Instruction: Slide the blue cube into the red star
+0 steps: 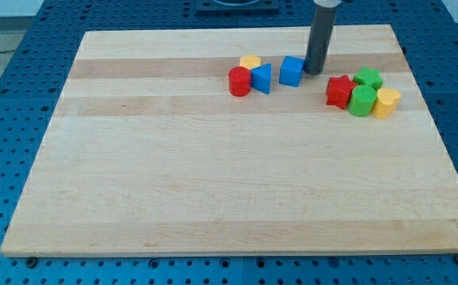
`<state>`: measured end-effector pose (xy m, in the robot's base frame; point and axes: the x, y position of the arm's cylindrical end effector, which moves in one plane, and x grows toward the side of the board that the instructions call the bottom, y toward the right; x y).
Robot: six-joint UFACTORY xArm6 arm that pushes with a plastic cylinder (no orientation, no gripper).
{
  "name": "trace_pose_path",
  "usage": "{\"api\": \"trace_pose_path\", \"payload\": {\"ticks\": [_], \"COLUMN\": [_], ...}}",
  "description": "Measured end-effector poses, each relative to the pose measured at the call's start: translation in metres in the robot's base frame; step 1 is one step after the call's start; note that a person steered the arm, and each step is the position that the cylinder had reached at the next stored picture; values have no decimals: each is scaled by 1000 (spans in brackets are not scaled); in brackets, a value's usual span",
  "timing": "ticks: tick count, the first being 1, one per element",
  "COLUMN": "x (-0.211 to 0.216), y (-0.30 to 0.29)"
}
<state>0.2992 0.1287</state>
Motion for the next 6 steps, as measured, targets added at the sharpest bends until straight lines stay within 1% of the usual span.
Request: {"api": "trace_pose_path", "payload": {"ticks": [1,2,3,4,5,6], "x": [-21,-21,-13,5,16,21], "y": [-18,-40,-58,-60,-43,-43]}}
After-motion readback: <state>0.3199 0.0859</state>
